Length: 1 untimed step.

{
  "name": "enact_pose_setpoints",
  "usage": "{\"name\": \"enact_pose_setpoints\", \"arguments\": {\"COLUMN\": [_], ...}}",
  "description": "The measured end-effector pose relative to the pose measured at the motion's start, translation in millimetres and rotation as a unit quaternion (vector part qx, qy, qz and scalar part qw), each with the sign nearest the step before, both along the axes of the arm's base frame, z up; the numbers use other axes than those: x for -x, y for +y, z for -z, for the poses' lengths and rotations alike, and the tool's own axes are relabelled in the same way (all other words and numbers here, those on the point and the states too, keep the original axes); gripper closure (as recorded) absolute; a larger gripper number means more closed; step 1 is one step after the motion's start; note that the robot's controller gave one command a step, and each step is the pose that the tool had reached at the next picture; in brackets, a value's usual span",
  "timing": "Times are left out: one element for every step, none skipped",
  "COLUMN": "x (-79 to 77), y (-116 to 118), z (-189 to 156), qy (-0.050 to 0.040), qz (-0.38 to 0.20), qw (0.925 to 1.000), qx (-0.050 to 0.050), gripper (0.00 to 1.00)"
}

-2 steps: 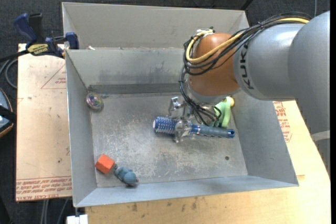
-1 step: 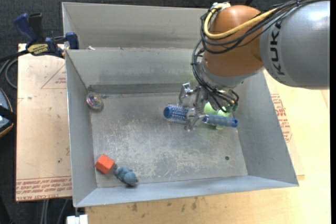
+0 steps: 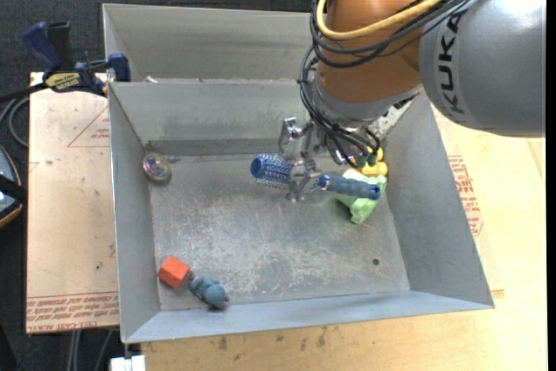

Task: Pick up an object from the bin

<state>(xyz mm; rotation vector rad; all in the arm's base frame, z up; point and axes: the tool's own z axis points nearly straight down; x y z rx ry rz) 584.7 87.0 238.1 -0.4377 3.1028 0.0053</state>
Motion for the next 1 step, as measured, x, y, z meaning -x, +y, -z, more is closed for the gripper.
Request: {"name": "enact_pose_setpoints", "arguments": {"x": [1.7], "y": [14.6], "z": [-8.8], "qy": [0.0025], "qz": [-0.122], "qw": [0.9925], "qx": [0.002], "gripper": [1.00]}}
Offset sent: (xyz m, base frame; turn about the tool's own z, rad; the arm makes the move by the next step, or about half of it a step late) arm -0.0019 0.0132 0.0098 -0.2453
